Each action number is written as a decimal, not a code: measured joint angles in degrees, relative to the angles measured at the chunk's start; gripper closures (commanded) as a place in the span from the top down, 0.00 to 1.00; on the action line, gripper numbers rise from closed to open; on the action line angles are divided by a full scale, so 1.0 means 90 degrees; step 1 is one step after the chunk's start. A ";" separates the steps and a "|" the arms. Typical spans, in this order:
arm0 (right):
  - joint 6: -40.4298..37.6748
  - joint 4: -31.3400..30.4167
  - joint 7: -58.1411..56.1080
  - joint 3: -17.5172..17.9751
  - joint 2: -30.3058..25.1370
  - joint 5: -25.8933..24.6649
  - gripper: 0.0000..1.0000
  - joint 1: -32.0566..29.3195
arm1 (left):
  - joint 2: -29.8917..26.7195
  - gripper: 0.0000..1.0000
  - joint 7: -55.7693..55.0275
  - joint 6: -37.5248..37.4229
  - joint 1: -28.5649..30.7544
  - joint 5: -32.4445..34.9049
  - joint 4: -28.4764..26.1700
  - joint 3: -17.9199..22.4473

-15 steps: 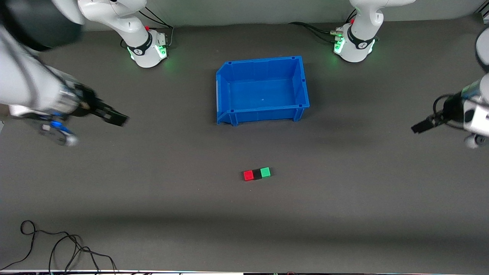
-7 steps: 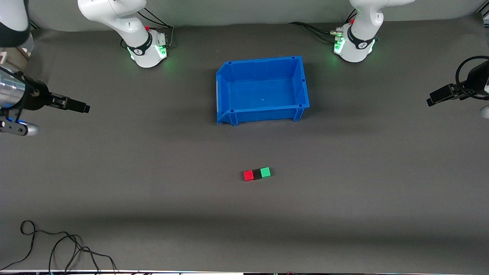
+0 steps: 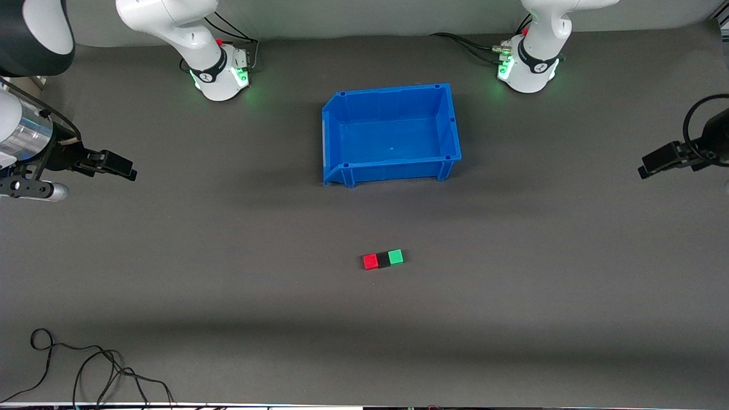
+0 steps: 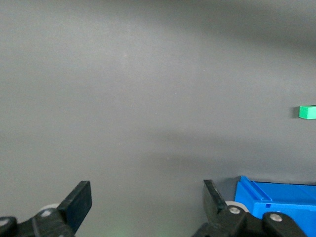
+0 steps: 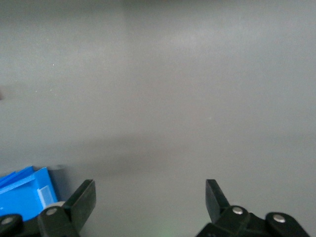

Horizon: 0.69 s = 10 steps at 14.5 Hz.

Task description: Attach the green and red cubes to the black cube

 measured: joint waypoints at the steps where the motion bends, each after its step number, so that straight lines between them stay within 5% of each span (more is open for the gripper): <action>1: 0.0057 0.0001 0.0000 0.0010 0.0002 -0.0036 0.99 0.0074 | -0.0009 1.00 0.0001 0.0035 -0.0001 0.0012 -0.0009 -0.0002; 10: 0.0111 0.0011 0.0000 0.0035 0.0004 -0.0062 1.00 0.0157 | -0.0145 0.99 0.0082 0.0058 -0.0134 0.0212 -0.0214 -0.0032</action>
